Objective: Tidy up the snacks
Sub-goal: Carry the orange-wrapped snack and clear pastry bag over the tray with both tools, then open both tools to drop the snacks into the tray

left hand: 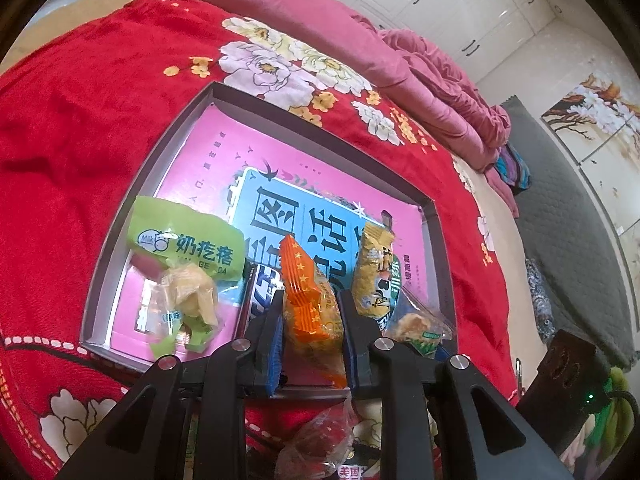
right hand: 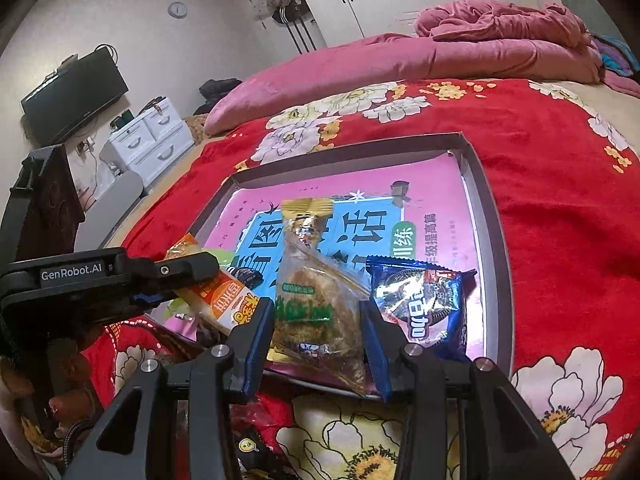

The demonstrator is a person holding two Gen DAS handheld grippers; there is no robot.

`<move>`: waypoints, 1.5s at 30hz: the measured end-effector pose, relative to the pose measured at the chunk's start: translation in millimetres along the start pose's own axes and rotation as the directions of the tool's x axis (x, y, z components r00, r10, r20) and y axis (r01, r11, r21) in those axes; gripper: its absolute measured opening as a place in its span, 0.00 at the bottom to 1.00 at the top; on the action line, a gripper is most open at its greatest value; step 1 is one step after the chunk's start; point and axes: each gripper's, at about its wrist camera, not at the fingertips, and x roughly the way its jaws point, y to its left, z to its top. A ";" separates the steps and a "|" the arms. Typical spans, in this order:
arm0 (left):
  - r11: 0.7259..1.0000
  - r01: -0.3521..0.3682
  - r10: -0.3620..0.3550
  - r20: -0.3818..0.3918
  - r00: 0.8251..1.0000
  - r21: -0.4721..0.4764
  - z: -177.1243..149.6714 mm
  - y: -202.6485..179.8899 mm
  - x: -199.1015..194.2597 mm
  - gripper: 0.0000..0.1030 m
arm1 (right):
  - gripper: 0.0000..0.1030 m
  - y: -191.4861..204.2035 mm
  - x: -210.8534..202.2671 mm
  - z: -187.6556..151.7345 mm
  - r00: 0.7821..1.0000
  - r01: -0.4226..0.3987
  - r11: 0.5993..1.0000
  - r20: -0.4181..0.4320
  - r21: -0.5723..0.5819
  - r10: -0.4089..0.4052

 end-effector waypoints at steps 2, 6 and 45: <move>1.000 0.000 0.000 -0.002 1.000 -0.001 -0.6 0.9 -0.1 0.24 | 0.43 0.2 -0.3 0.0 1.000 0.002 1.000 -0.002 -0.001 -0.002; 1.000 0.003 -0.003 -0.005 1.000 -0.002 -0.7 1.9 0.0 0.24 | 0.43 -0.6 -2.8 -0.4 1.000 0.010 1.000 0.000 0.005 -0.010; 0.999 -0.035 0.035 -0.028 0.999 -0.012 1.1 11.5 -8.0 0.38 | 0.50 6.2 -21.8 -2.1 1.000 0.013 1.000 0.028 -0.018 -0.013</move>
